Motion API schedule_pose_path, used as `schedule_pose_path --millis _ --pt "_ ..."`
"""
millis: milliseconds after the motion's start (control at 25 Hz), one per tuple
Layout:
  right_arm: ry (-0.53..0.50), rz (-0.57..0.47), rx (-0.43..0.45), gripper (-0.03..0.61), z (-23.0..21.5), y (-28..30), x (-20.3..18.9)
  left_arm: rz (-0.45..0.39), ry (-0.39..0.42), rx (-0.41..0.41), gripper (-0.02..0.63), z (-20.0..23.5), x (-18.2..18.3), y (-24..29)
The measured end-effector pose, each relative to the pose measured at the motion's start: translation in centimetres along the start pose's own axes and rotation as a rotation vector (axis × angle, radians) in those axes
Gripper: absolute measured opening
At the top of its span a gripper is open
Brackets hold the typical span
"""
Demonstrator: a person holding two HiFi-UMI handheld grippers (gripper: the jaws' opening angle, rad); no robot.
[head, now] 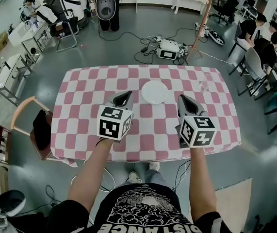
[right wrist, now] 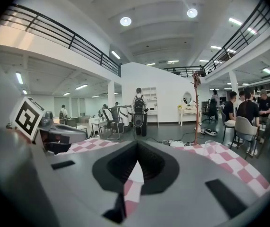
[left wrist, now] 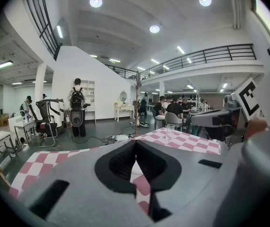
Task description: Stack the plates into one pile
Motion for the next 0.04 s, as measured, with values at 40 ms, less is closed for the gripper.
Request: schedule_pose_path --millis 40 --pt "0.000 -0.001 -0.001 0.005 -0.01 -0.03 -0.01 -0.001 0.001 -0.002 0.009 -0.09 0.04 0.03"
Point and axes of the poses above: the fingertips, and each gripper's own axes: y forward along the fingers, z to its left, x out of its top, the point moved 4 cm from there along -y, backward along the fingers, and after that the axes turned 6 degrees about x, right-handed, at the moved point
